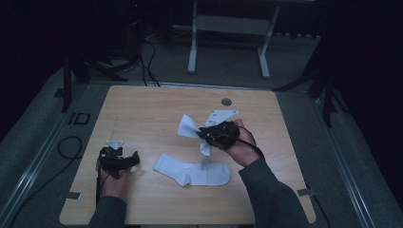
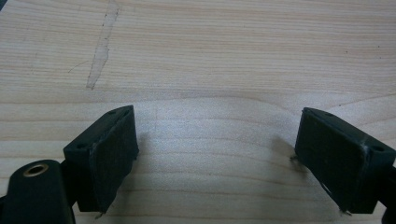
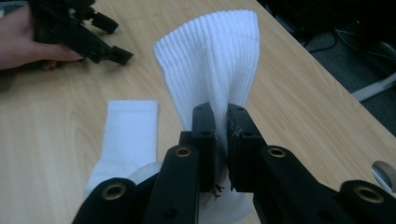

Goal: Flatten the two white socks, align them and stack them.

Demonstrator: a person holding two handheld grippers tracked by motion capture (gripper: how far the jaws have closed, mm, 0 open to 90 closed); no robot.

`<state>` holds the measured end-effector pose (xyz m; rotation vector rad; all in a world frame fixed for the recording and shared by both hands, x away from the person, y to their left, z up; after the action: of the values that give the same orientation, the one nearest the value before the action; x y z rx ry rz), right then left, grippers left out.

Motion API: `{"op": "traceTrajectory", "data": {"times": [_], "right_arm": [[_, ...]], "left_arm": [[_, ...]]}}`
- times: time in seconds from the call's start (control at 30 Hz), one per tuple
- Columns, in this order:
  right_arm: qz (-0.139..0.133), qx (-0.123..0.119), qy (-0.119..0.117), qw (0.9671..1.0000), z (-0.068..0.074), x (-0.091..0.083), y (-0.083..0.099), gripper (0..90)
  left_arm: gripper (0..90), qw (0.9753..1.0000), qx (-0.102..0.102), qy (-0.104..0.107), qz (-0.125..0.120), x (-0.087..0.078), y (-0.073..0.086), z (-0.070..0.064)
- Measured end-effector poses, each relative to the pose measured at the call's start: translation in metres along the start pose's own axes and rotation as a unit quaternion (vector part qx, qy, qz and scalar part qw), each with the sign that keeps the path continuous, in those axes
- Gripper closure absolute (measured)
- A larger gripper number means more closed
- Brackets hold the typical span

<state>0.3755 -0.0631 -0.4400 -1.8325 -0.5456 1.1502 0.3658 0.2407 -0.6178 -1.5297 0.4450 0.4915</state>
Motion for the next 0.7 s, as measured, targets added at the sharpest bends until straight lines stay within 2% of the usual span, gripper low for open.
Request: {"op": "traceTrajectory", "data": {"times": [0.13,0.27,0.37,0.53,0.57,0.7], "right_arm": [[-0.002,-0.005,-0.002,1.0000,0.006,-0.007,-0.001,82.6],[-0.006,-0.007,-0.009,0.9999,0.019,-0.021,0.000,82.3],[-0.004,-0.011,-0.012,0.9999,0.026,-0.023,0.006,82.3],[0.013,-0.005,-0.023,0.9996,0.034,-0.010,0.021,82.2],[0.018,0.006,-0.028,0.9994,0.037,0.000,0.028,82.2],[0.026,0.024,-0.038,0.9987,0.044,0.017,0.039,82.2]], "left_arm": [[13.1,1.0000,0.001,0.000,0.000,0.000,0.000,0.000],[13.1,1.0000,0.000,0.000,-0.002,0.000,0.000,0.000],[13.1,1.0000,0.000,0.000,-0.002,0.000,0.000,0.000],[13.1,1.0000,0.001,0.000,0.000,0.000,0.000,0.000],[13.1,1.0000,0.001,0.000,0.000,0.000,0.000,0.000],[13.1,1.0000,0.000,0.000,0.000,0.000,0.000,0.000]]}}
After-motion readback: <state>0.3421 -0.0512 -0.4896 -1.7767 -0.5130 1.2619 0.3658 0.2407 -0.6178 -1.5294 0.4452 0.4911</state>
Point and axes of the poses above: each handheld gripper's, and its own axes: x roughly forward along the jaws, y roughly out of its underside, z roughly to its left, the point moved 7 cm from there along x, roughly forward along the jaws, and after that the axes turned 11 degrees about -z, right-handed, at the moved point
